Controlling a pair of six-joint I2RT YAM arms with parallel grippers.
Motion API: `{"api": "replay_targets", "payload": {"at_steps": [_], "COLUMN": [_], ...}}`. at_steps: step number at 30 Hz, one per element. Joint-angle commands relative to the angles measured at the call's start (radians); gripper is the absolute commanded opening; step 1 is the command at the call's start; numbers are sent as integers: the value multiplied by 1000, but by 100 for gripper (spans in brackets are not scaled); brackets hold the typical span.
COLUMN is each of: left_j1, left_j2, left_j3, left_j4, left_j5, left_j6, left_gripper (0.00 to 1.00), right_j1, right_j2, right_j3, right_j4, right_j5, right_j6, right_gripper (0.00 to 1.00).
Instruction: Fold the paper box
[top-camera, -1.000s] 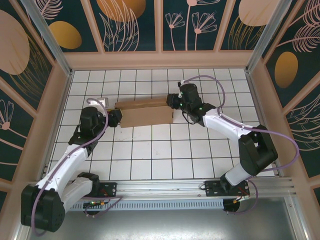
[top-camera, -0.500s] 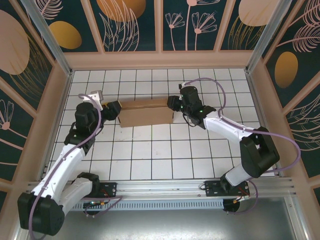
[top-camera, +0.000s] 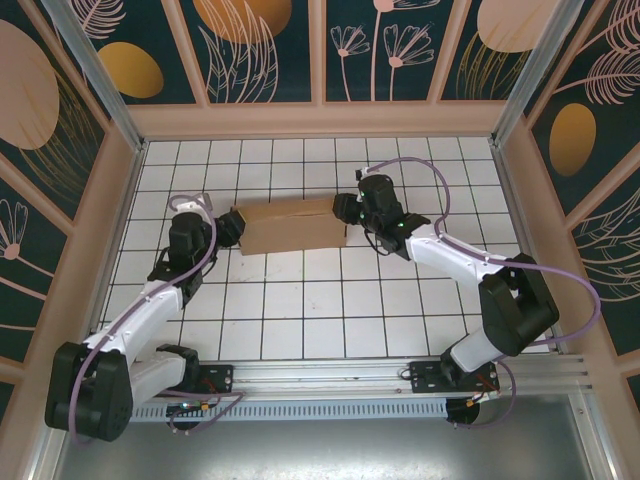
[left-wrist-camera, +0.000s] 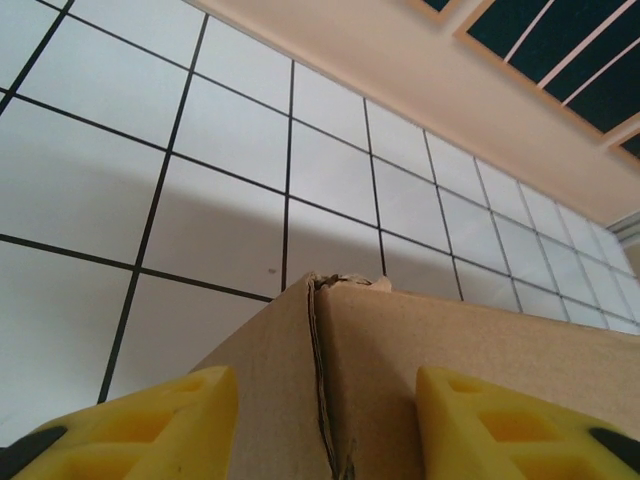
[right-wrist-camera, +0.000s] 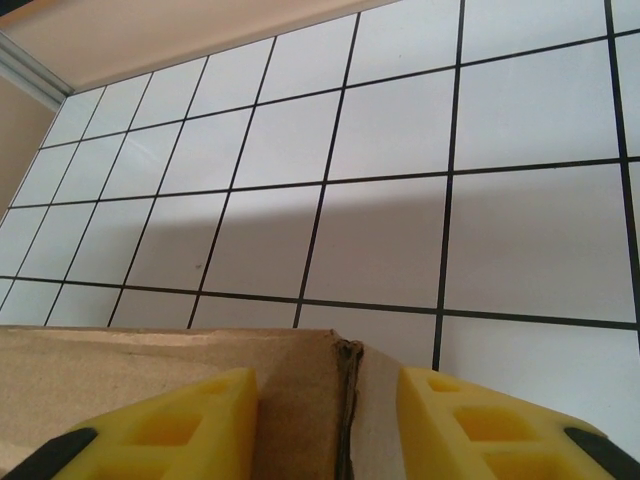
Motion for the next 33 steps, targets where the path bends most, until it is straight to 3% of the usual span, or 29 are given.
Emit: {"api": "replay_targets", "payload": {"at_steps": [1, 7, 12, 18, 25, 33], "left_j1": [2, 2, 2, 1, 0, -1], "left_j2": [-10, 22, 57, 53, 66, 261], "left_j3": [-81, -106, -98, -77, 13, 156], "left_j4": [12, 34, 110, 255, 321, 423], "left_j5": [-54, -58, 83, 223, 235, 216], "left_j6": [-55, -60, -109, -270, -393, -404], "left_gripper": [48, 47, 40, 32, 23, 21], "right_j1": [14, 16, 16, 23, 10, -74], "right_j2": [17, 39, 28, -53, -51, 53], "right_j3": [-53, -129, -166, -139, -21, 146], "right_j4": [-74, -10, 30, 65, 65, 35], "right_j5": [39, -3, -120, -230, -246, -302], "right_j6": [-23, 21, 78, 164, 174, 141], "right_gripper": [43, 45, 41, 41, 40, 39]}}
